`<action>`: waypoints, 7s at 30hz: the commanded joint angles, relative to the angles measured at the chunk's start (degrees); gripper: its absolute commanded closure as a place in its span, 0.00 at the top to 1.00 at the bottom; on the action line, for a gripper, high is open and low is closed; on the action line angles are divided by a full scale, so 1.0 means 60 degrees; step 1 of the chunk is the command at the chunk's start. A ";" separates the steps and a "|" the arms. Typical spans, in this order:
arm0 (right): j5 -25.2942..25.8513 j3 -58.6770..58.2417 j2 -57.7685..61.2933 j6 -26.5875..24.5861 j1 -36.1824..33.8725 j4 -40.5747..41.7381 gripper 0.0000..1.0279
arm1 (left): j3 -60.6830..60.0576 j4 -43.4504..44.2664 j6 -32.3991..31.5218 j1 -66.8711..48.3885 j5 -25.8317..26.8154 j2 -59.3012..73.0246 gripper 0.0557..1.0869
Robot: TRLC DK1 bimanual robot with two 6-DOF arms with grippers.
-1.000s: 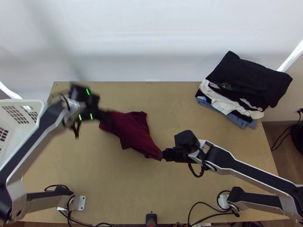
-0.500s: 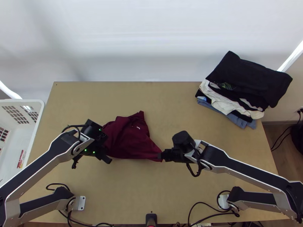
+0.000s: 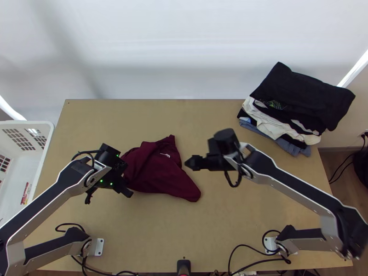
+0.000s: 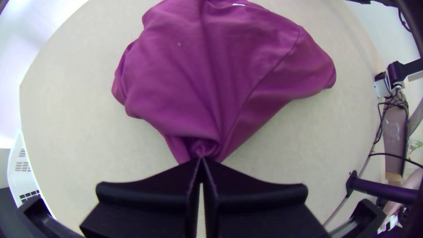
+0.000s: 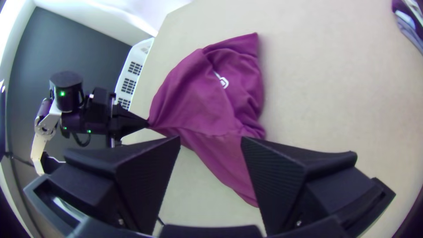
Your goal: Fold the t-shirt
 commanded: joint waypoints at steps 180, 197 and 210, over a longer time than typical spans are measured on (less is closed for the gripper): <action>0.2737 -0.0769 -0.7112 -0.2282 -0.3205 0.1081 0.03 | 0.8127 0.2976 -0.3492 0.3561 0.1418 0.1835 0.04; 0.3118 -0.2234 -0.7039 -0.2209 -0.2941 0.2092 0.03 | 0.8493 0.6125 -0.3273 0.1964 0.0993 0.6683 0.07; 0.3132 -0.2322 -0.6336 -0.2502 -0.2970 0.2195 0.03 | 0.9533 0.5378 -0.2350 0.2257 0.0920 0.6024 0.96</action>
